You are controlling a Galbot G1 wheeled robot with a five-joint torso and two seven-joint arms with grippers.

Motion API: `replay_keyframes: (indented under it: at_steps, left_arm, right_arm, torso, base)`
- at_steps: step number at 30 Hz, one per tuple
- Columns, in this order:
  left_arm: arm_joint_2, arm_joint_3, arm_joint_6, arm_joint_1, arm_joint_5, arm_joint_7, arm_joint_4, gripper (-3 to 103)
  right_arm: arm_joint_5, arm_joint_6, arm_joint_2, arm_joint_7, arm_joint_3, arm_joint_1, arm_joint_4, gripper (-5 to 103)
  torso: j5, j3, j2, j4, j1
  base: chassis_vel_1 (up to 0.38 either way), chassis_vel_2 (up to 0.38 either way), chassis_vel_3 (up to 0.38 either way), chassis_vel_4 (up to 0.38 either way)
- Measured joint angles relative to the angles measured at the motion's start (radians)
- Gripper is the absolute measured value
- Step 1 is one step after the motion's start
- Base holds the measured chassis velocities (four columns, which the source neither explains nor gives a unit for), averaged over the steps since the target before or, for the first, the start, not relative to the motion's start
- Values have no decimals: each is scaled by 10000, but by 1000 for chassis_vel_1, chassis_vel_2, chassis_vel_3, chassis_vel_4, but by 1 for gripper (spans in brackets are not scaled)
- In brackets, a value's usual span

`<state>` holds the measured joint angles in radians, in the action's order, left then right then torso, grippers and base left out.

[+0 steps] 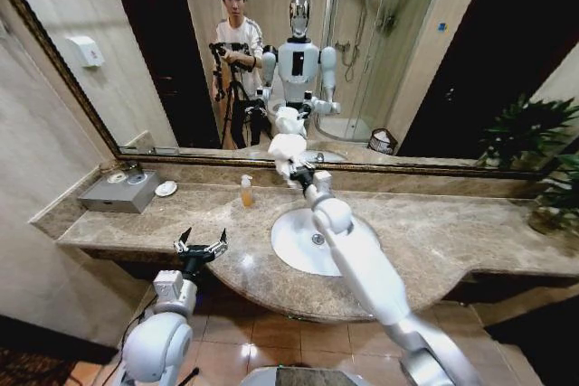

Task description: Pick up the towel from the sink counter and wipe the mirror surface.

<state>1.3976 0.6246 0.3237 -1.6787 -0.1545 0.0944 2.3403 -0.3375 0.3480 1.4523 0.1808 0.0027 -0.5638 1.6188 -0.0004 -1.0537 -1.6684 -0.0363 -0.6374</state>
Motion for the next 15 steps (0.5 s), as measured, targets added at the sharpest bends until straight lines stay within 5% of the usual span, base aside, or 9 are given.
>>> replay_keyframes:
  at_steps: [15]
  left_arm:
    - [1, 0, 0, 0, 0, 0, 0, 100]
  right_arm:
    - [-321, 118, 44, -72, 105, 947, -1237, 10]
  torso:
    - [3, 0, 0, 4, -1]
  base:
    - [0, 0, 0, 0]
